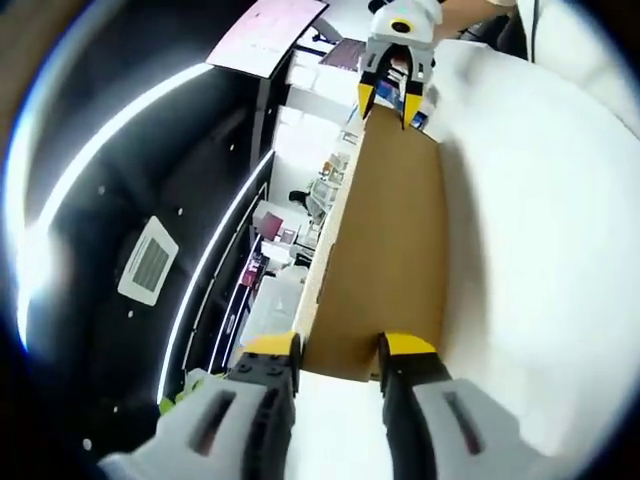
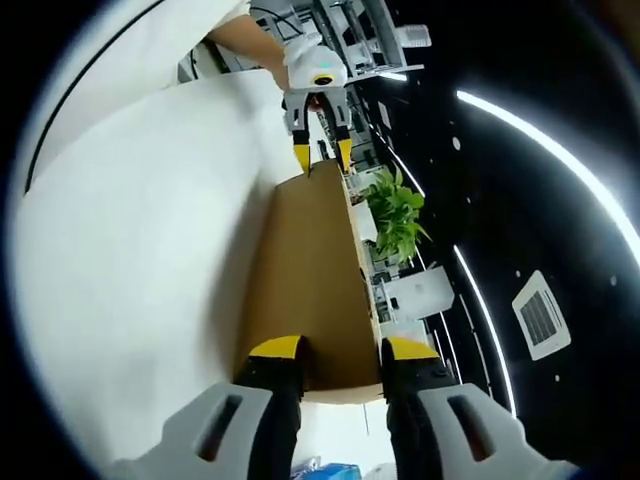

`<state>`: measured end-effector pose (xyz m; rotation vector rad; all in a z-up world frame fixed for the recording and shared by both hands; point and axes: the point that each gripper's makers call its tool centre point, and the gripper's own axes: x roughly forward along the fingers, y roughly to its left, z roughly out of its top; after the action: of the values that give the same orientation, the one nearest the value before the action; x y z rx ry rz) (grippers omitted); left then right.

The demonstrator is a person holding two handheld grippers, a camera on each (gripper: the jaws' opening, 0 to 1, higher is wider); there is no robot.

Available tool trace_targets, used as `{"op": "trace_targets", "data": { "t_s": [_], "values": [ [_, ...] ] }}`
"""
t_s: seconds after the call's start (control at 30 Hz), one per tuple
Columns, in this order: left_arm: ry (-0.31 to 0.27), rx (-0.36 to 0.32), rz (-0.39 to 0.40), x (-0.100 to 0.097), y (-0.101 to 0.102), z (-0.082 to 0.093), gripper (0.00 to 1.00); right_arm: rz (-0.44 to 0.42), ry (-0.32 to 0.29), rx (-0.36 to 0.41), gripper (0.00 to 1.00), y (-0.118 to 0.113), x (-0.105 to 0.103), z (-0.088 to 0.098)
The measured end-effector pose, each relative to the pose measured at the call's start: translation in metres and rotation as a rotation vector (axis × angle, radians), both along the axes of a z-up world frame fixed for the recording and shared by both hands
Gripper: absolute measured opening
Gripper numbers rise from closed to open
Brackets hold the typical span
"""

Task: Operate the shoe box by opening the lid, removing the specified soft item, and placing it in the target area until the item is outside and the box remains undamaged.

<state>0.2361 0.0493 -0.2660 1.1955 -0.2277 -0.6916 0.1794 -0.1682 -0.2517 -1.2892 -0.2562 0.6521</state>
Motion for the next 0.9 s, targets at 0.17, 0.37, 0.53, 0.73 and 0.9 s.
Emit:
{"op": "trace_targets", "data": {
  "t_s": [0.17, 0.37, 0.53, 0.73, 0.9],
  "values": [
    [0.037, -0.023, -0.006, -0.003, 0.002, -0.001, 0.32, -0.007, 0.014, -0.002, 0.3, 0.0, 0.0, -0.005],
    [0.047, -0.019, -0.005, -0.006, 0.006, 0.001, 0.31, -0.006, 0.03, 0.002, 0.3, 0.0, -0.001, -0.009],
    [0.073, -0.044, -0.013, -0.007, 0.007, -0.001, 0.31, -0.012, 0.105, 0.088, 0.29, 0.001, -0.002, -0.011],
    [0.086, -0.038, -0.015, -0.007, 0.006, -0.002, 0.31, -0.021, 0.116, 0.087, 0.29, 0.0, -0.001, -0.012],
    [0.074, -0.056, -0.02, -0.007, 0.005, -0.002, 0.31, -0.043, 0.126, 0.11, 0.29, 0.001, -0.002, -0.012]
  ]
}}
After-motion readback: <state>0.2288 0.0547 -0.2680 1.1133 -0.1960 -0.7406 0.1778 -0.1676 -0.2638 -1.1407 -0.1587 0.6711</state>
